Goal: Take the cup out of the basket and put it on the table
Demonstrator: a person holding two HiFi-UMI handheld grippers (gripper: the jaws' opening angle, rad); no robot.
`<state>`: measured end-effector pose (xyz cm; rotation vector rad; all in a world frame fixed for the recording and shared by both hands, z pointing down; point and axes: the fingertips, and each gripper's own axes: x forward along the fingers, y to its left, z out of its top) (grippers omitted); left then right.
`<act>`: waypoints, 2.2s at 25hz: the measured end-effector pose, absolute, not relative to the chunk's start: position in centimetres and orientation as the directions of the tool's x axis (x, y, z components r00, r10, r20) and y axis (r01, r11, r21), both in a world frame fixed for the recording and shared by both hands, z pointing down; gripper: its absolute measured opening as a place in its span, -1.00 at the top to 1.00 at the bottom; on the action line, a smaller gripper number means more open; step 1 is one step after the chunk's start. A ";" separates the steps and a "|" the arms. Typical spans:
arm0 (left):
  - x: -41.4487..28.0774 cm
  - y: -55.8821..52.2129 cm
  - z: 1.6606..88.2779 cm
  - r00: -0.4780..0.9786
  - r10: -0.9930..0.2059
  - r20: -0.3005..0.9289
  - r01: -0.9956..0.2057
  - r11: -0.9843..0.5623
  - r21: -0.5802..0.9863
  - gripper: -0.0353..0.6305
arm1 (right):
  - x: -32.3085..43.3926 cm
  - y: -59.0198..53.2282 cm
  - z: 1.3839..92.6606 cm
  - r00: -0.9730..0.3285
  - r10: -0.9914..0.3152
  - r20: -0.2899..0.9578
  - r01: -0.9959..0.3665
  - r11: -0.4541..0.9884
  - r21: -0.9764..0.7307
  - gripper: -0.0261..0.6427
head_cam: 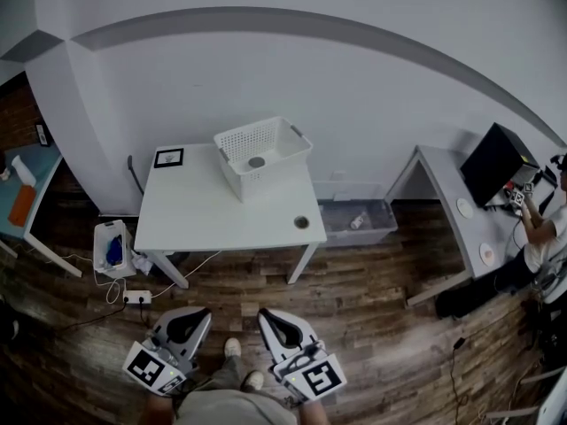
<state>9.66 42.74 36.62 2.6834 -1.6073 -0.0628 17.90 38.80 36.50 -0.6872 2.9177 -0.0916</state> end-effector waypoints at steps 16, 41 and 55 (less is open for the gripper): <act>3.5 34.6 37.0 0.475 -0.879 -0.037 -0.878 -0.476 0.039 0.89 | 12.0 30.3 37.1 -0.878 -0.472 -0.079 -0.466 0.881 -0.082 0.89; 0.0 23.2 38.1 0.517 -0.854 -0.049 -0.853 -0.519 0.054 0.89 | 8.9 19.4 37.3 -0.850 -0.522 -0.071 -0.520 0.853 -0.055 0.89; -0.2 15.1 38.4 0.443 -0.896 -0.026 -0.895 -0.443 0.056 0.89 | 9.0 10.8 37.1 -0.887 -0.455 -0.080 -0.450 0.890 -0.065 0.89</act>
